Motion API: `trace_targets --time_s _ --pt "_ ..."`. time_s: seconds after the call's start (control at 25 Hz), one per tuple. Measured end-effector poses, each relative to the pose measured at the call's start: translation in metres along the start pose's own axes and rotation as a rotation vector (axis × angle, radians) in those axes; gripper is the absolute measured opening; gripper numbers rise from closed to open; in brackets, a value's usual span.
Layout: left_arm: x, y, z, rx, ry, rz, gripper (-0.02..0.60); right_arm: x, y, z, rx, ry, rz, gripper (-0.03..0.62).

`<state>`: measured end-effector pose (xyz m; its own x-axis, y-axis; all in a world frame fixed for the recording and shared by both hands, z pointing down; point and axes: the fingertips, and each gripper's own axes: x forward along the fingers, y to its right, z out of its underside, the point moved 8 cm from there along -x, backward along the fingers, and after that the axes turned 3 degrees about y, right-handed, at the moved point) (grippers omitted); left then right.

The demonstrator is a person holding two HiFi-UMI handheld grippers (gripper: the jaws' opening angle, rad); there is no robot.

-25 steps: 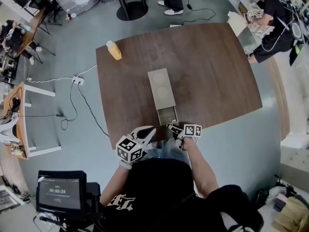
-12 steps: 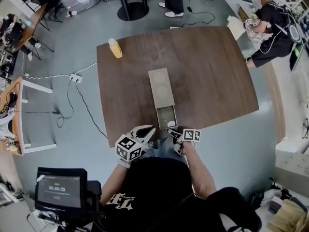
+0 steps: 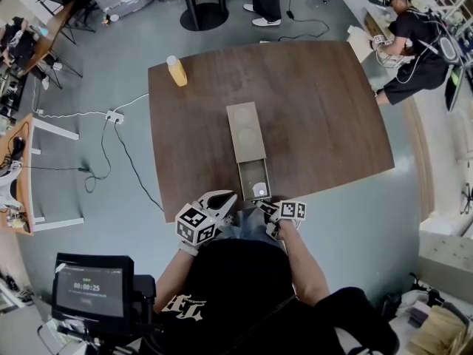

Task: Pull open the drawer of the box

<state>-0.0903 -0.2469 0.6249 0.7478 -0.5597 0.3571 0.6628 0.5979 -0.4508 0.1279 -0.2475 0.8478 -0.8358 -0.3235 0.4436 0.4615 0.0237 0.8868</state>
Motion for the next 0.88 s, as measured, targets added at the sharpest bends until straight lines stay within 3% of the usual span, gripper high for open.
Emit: trace_targets --time_s 0.88 --pt "-0.004 0.018 0.01 0.01 0.003 0.018 0.005 -0.015 0.007 0.023 0.003 -0.025 0.011 0.051"
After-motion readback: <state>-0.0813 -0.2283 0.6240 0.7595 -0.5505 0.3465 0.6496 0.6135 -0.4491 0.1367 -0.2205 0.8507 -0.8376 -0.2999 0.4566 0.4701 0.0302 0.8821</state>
